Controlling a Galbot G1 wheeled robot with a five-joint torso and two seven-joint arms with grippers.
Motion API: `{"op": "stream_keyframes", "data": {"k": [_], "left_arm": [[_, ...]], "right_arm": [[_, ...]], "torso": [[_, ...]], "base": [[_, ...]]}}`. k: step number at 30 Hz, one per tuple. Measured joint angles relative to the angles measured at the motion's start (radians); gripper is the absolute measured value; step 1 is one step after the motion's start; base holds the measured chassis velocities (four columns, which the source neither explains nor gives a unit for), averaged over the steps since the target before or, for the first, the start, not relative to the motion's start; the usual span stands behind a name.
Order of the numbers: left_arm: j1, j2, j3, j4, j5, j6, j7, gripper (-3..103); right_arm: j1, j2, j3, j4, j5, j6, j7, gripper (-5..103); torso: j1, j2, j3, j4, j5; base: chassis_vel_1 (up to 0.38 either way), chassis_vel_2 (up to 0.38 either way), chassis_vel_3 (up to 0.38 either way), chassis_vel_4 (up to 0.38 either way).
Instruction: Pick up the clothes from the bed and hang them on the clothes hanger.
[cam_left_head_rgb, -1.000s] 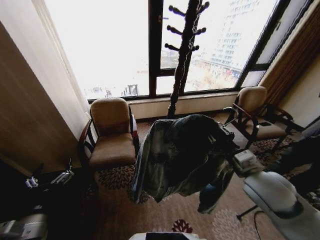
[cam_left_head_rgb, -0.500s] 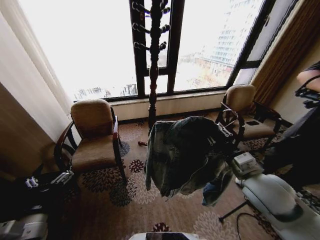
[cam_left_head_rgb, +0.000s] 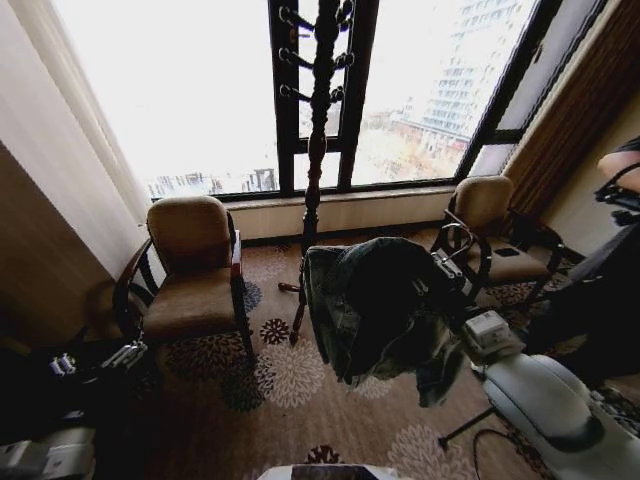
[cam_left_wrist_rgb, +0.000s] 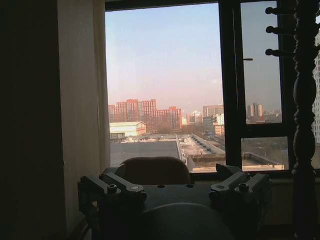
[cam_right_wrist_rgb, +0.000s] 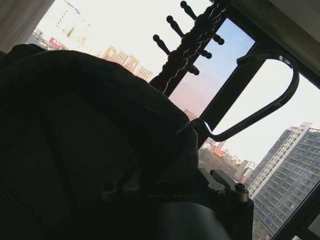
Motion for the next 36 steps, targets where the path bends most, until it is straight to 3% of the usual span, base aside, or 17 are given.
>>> {"op": "stream_keyframes", "data": {"k": [10, 36], "left_arm": [[0.000, 0.000, 0.000, 0.000, 0.000, 0.000, 0.000, 100], [0.000, 0.000, 0.000, 0.000, 0.000, 0.000, 0.000, 100]], "right_arm": [[-0.017, 0.014, 0.000, 0.005, -0.012, 0.015, -0.011, 33], [-0.056, 0.043, 0.014, 0.012, -0.044, 0.022, -0.008, 33]], "torso": [[0.000, 0.000, 0.000, 0.0005, -0.0017], [0.000, 0.000, 0.000, 0.0002, -0.0010]], "base": [[0.005, 0.002, 0.009, 0.009], [-0.034, 0.039, 0.037, -0.032]]}}
